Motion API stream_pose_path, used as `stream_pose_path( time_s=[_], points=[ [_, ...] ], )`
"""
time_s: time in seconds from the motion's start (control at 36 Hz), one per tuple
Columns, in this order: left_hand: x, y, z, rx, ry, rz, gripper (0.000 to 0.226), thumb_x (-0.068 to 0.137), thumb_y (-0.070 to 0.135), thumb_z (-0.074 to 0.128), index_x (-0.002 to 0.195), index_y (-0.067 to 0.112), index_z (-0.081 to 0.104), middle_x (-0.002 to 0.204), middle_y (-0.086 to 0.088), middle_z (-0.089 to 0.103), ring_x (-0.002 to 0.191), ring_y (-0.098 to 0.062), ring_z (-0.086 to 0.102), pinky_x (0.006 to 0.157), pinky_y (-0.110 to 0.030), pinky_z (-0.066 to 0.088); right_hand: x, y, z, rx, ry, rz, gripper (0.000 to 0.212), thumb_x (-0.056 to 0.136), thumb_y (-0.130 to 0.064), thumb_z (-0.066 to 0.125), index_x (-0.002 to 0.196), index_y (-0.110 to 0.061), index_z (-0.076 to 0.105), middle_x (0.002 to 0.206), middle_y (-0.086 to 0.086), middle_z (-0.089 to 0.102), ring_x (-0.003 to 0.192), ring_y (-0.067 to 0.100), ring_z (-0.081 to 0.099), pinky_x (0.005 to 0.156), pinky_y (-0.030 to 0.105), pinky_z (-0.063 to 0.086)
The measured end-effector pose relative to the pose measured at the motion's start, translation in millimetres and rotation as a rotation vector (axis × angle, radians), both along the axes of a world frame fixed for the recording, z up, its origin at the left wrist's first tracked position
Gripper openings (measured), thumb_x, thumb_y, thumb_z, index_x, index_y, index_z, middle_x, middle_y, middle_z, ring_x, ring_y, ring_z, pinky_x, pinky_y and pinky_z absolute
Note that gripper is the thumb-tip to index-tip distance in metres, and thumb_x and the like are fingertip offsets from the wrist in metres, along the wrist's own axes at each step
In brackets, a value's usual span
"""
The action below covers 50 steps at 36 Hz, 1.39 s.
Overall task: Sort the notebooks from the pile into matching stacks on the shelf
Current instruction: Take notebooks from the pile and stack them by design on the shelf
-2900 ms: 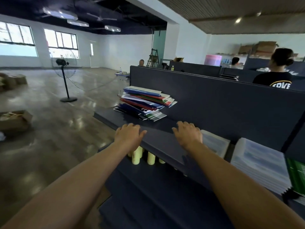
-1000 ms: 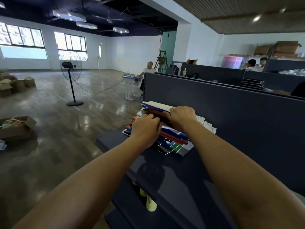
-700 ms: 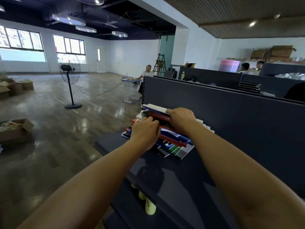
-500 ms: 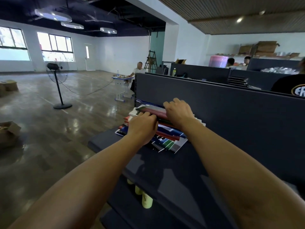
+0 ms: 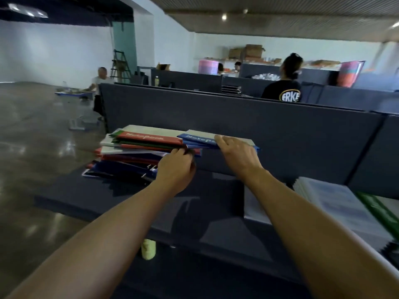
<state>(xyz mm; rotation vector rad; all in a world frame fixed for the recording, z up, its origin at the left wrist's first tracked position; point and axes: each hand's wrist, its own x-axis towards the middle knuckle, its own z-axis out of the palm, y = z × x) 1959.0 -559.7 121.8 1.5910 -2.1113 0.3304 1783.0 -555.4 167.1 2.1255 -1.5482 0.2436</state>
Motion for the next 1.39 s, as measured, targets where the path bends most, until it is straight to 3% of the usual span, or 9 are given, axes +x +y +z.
stream_pose_path(
  time_s=[0.42, 0.5, 0.58, 0.67, 0.75, 0.89, 0.97, 1.11, 1.39],
  points=[
    [-172, 58, -9, 0.026, -0.037, -0.245, 0.028, 0.098, 0.03, 0.043, 0.114, 0.015, 0.059, 0.114, -0.005, 0.056, 0.11, -0.026, 0.05, 0.078, -0.035, 0.04, -181, 121, -13, -0.04, -0.03, -0.244, 0.063, 0.094, -0.001, 0.045, 0.15, -0.01, 0.019, 0.147, 0.01, 0.038, 0.131, 0.026, 0.042, 0.101, 0.034, 0.039],
    [-223, 85, -10, 0.024, -0.056, -0.278, 0.029, 0.099, 0.03, 0.041, 0.117, 0.015, 0.058, 0.118, -0.003, 0.055, 0.112, -0.024, 0.049, 0.078, -0.034, 0.04, -229, 157, -19, -0.085, -0.045, -0.247, 0.061, 0.091, 0.003, 0.05, 0.147, -0.005, 0.029, 0.145, 0.013, 0.042, 0.13, 0.029, 0.045, 0.103, 0.035, 0.038],
    [-275, 115, -9, 0.031, -0.092, -0.302, 0.029, 0.1, 0.029, 0.039, 0.117, 0.014, 0.057, 0.123, -0.003, 0.055, 0.116, -0.024, 0.048, 0.082, -0.035, 0.041, -277, 193, -26, -0.207, -0.092, -0.198, 0.058, 0.07, 0.009, 0.073, 0.126, 0.004, 0.056, 0.12, 0.021, 0.063, 0.103, 0.035, 0.065, 0.084, 0.041, 0.054],
    [-324, 145, -9, 0.014, -0.13, -0.353, 0.031, 0.1, 0.029, 0.037, 0.118, 0.013, 0.057, 0.126, -0.005, 0.054, 0.117, -0.026, 0.049, 0.086, -0.038, 0.043, -321, 231, -31, -0.237, -0.096, -0.232, 0.059, 0.055, 0.006, 0.084, 0.111, 0.004, 0.066, 0.104, 0.019, 0.07, 0.087, 0.033, 0.07, 0.068, 0.041, 0.058],
    [-368, 173, -12, 0.007, -0.138, -0.418, 0.034, 0.102, 0.03, 0.033, 0.115, 0.012, 0.059, 0.124, -0.006, 0.054, 0.115, -0.025, 0.049, 0.085, -0.037, 0.043, -360, 267, -37, -0.23, -0.102, -0.263, 0.06, 0.057, 0.004, 0.085, 0.113, 0.003, 0.065, 0.106, 0.017, 0.069, 0.089, 0.033, 0.07, 0.068, 0.042, 0.058],
    [-431, 210, -18, -0.066, -0.167, -0.535, 0.031, 0.1, 0.028, 0.036, 0.1, 0.01, 0.061, 0.11, -0.004, 0.06, 0.106, -0.021, 0.055, 0.071, -0.03, 0.039, -414, 315, -41, -0.255, -0.105, -0.334, 0.062, 0.054, -0.001, 0.089, 0.111, 0.001, 0.067, 0.105, 0.017, 0.07, 0.088, 0.032, 0.07, 0.068, 0.04, 0.058],
    [-467, 225, -20, -0.085, -0.137, -0.602, 0.027, 0.098, 0.026, 0.038, 0.095, 0.012, 0.061, 0.102, -0.003, 0.062, 0.1, -0.021, 0.059, 0.074, -0.031, 0.048, -444, 336, -41, -0.295, -0.102, -0.353, 0.065, 0.051, -0.002, 0.09, 0.112, 0.001, 0.066, 0.105, 0.017, 0.07, 0.088, 0.032, 0.07, 0.067, 0.04, 0.058],
    [-528, 244, -27, -0.072, -0.09, -0.686, 0.025, 0.099, 0.028, 0.041, 0.107, 0.014, 0.059, 0.108, -0.004, 0.062, 0.105, -0.02, 0.055, 0.082, -0.033, 0.046, -493, 356, -45, -0.358, -0.055, -0.419, 0.067, 0.047, -0.007, 0.094, 0.109, -0.002, 0.069, 0.102, 0.012, 0.071, 0.086, 0.026, 0.071, 0.066, 0.033, 0.058],
    [-641, 242, -30, -0.159, -0.056, -0.809, 0.022, 0.099, 0.029, 0.044, 0.104, 0.016, 0.06, 0.104, -0.001, 0.066, 0.098, -0.016, 0.059, 0.08, -0.029, 0.049, -590, 360, -45, -0.409, -0.008, -0.502, 0.061, 0.049, -0.001, 0.09, 0.107, -0.001, 0.07, 0.1, 0.013, 0.072, 0.083, 0.027, 0.071, 0.063, 0.034, 0.058]
  ],
)
